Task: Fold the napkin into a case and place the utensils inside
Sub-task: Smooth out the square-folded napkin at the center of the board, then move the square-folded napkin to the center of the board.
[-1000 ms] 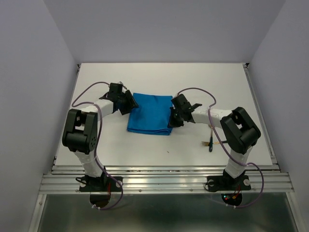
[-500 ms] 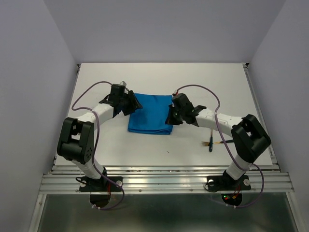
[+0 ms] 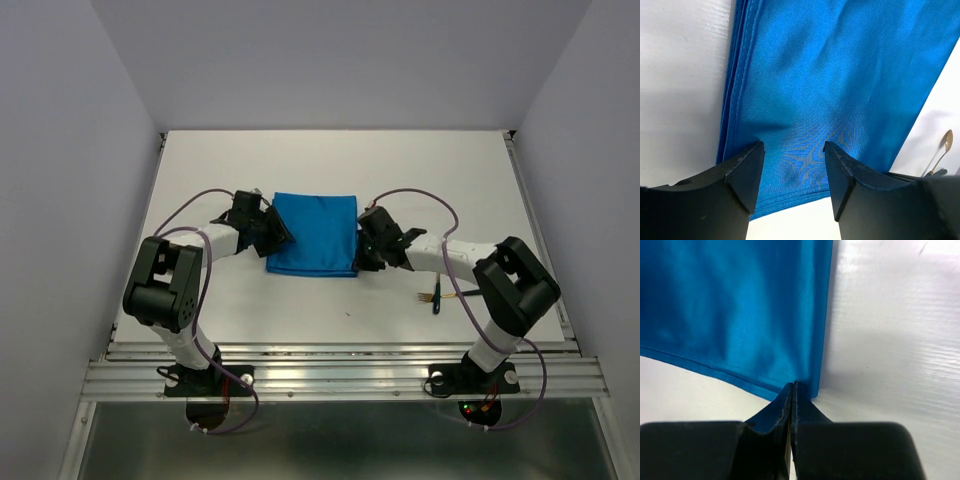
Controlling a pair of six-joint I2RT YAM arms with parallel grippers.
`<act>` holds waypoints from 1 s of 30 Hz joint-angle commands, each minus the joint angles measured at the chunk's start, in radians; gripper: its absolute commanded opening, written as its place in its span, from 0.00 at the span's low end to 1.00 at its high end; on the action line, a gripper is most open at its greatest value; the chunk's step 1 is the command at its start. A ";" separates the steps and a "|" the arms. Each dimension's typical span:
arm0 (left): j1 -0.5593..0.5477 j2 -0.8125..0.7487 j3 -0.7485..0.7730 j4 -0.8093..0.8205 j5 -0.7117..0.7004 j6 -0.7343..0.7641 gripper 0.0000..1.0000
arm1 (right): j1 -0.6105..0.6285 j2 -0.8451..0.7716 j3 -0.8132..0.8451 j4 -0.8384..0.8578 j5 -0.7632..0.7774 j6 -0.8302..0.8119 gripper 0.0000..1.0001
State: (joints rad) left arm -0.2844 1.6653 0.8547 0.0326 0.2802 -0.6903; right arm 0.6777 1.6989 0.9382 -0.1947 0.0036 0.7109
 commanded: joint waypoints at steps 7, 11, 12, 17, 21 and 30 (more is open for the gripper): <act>-0.002 -0.012 0.232 -0.123 -0.093 0.089 0.63 | -0.144 0.056 0.318 -0.022 0.085 -0.103 0.01; -0.001 0.076 0.389 -0.166 -0.107 0.120 0.63 | -0.179 0.212 0.479 -0.046 0.070 -0.132 0.01; -0.001 0.114 0.444 -0.172 -0.108 0.121 0.63 | -0.179 0.240 0.544 -0.067 0.067 -0.134 0.01; 0.013 0.244 0.604 -0.201 -0.116 0.133 0.63 | -0.217 0.372 0.697 -0.117 0.050 -0.139 0.01; 0.027 0.329 0.685 -0.221 -0.116 0.141 0.63 | -0.239 0.429 0.751 -0.130 0.039 -0.136 0.01; 0.043 0.396 0.704 -0.249 -0.148 0.170 0.63 | -0.250 0.531 0.757 -0.144 0.041 -0.142 0.01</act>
State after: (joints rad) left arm -0.2527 2.0747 1.5341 -0.2096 0.1528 -0.5499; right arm 0.4267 2.1994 1.6749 -0.3313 0.0460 0.5800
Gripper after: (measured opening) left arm 0.626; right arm 0.015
